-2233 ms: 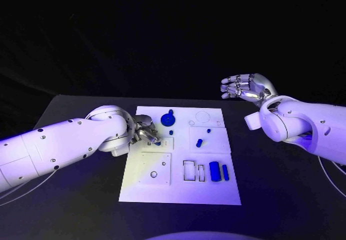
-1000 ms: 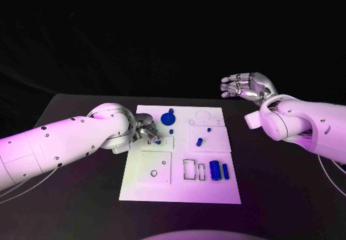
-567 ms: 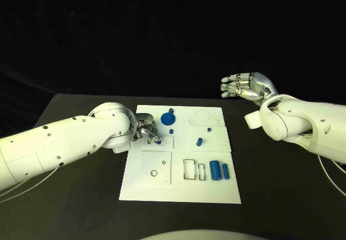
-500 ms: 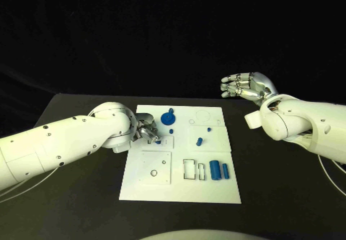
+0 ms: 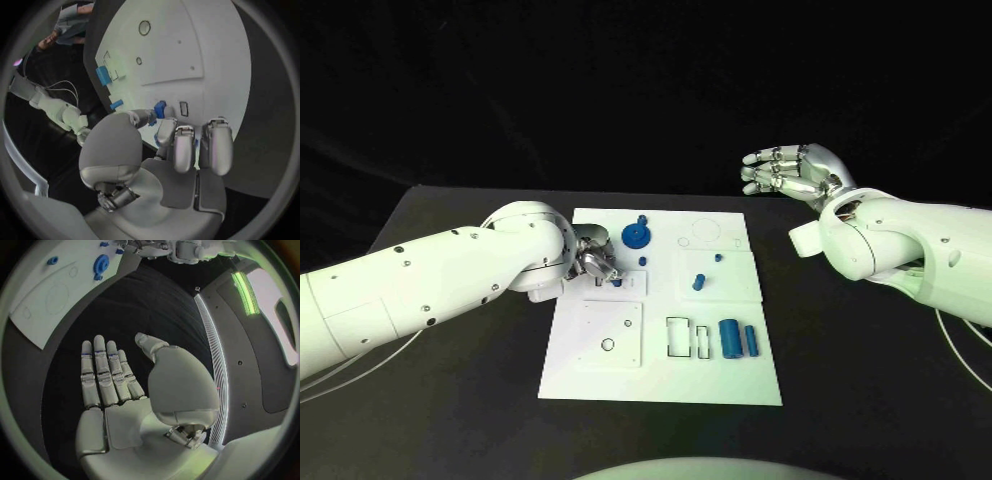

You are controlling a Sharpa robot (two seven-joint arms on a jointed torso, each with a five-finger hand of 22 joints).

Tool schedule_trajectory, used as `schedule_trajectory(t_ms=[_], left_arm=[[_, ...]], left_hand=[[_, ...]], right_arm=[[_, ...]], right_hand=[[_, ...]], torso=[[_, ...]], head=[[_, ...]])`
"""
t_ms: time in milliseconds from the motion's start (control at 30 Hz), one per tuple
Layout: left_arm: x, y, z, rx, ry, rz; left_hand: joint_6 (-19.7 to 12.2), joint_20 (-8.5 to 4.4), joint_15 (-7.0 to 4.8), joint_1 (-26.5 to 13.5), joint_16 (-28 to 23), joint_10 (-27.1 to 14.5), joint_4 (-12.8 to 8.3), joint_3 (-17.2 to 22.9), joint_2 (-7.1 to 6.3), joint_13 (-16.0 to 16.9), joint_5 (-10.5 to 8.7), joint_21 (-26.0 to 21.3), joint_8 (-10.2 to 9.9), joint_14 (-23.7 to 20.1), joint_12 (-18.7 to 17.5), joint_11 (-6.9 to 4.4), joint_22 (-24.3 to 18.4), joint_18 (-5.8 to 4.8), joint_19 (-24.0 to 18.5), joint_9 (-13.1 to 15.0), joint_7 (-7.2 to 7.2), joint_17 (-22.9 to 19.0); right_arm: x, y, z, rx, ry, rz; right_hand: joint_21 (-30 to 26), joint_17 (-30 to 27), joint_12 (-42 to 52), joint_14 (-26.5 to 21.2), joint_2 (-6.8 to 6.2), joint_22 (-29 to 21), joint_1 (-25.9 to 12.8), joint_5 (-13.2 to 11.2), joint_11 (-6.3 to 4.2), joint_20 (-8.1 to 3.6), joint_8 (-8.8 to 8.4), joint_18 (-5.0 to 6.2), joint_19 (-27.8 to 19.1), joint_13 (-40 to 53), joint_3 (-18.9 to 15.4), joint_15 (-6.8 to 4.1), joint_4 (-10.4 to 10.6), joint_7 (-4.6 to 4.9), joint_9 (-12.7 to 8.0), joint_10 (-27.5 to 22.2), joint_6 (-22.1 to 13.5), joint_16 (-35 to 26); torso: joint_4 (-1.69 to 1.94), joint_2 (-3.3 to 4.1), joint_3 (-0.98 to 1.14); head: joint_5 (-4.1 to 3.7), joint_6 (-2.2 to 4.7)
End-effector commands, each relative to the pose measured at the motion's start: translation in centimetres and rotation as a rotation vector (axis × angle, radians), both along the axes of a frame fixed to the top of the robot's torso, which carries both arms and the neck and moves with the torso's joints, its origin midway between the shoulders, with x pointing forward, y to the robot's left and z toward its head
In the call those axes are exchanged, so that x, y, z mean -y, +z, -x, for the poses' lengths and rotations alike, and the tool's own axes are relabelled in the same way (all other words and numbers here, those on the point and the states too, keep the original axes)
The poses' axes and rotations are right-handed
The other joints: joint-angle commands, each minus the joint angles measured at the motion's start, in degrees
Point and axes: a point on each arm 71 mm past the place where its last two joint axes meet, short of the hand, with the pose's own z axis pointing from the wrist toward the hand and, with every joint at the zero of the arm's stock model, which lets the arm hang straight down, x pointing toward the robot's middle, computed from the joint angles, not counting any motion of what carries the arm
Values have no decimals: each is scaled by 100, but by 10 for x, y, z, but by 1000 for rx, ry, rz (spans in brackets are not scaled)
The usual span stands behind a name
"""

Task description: Assemble the parts on the task board

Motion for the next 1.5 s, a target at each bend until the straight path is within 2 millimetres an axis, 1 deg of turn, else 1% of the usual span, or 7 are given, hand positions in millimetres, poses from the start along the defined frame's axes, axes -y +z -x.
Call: schedule_trajectory(t_ms=[33,600,800,1033,1133,1233,1500], left_arm=[[4,-3,2,-36,-22,0],[4,-5,2,-51,-26,-7],[3,-5,2,-50,-23,-7],[0,-4,2,-42,-14,-2],[-1,-4,2,-41,-12,0],[-2,-3,2,-38,-10,2],[-3,4,3,-38,-10,26]], left_hand=[[185,-47,-36,-64,19,51,-856,808,4,17,-37,13,41,595,40,-1,34,-106,131,21,-144,1510],[273,-109,-101,-243,19,95,-648,334,-78,84,-43,-3,88,595,65,-73,22,-104,133,102,-232,1510],[337,-139,-127,-388,19,94,-418,-125,-165,99,-69,-15,62,595,68,-99,14,-103,135,121,-263,1510],[379,-151,-131,-488,19,84,-149,-505,-185,98,-80,-25,21,595,63,-101,9,-103,137,128,-264,1510],[404,-153,-127,-559,19,79,71,-880,-307,99,-95,-32,-2,595,61,-96,9,-102,139,143,-259,1510],[412,-156,-127,-559,19,77,186,-1069,-331,104,-100,-36,-18,595,61,-95,6,-102,139,150,-257,1510],[405,-162,-125,-540,19,65,254,-1185,-341,91,-95,-39,-34,595,54,-92,6,-101,140,155,-254,1510]], right_arm=[[-1,0,0,1,20,-3],[-1,-1,0,-3,22,-5],[-1,-2,0,-3,22,-5],[-1,-2,0,-3,21,-4],[-1,-2,0,-1,18,-3],[-1,-2,1,0,18,-2],[0,-4,0,-3,13,3]], right_hand=[[-19,-5,-30,-24,3,-5,-74,31,-6,45,-30,75,-1,-5,-23,9,2,351,-8,-25,-51,-24],[-23,-8,-29,-23,8,-13,-76,33,-6,46,-31,75,0,-11,-26,10,2,351,-9,-25,-50,-29],[-25,-10,-28,-23,10,-16,-78,32,-6,47,-31,76,1,-14,-29,10,2,351,-9,-25,-49,-31],[-28,-12,-28,-23,9,-21,-84,31,-5,48,-32,76,2,-18,-35,11,5,352,-10,-26,-49,-35],[-35,-19,-28,-27,9,-35,-100,29,-2,51,-35,76,3,-30,-50,14,11,354,-11,-31,-50,-45],[-44,-26,-30,-35,9,-46,-108,30,0,53,-38,75,-1,-40,-61,18,13,357,-13,-39,-53,-57],[-47,-28,-29,-36,10,-52,-112,30,1,55,-39,74,-2,-44,-65,20,13,357,-14,-40,-53,-61]], torso=[[0,-1,0],[1,-6,0],[1,-3,0],[-1,-2,-4],[0,-6,-4],[4,-8,-4],[8,-11,-6]], head=[[-5,-10],[-7,-14],[-9,-12],[-15,-6],[-15,1],[-17,5],[-24,7]])
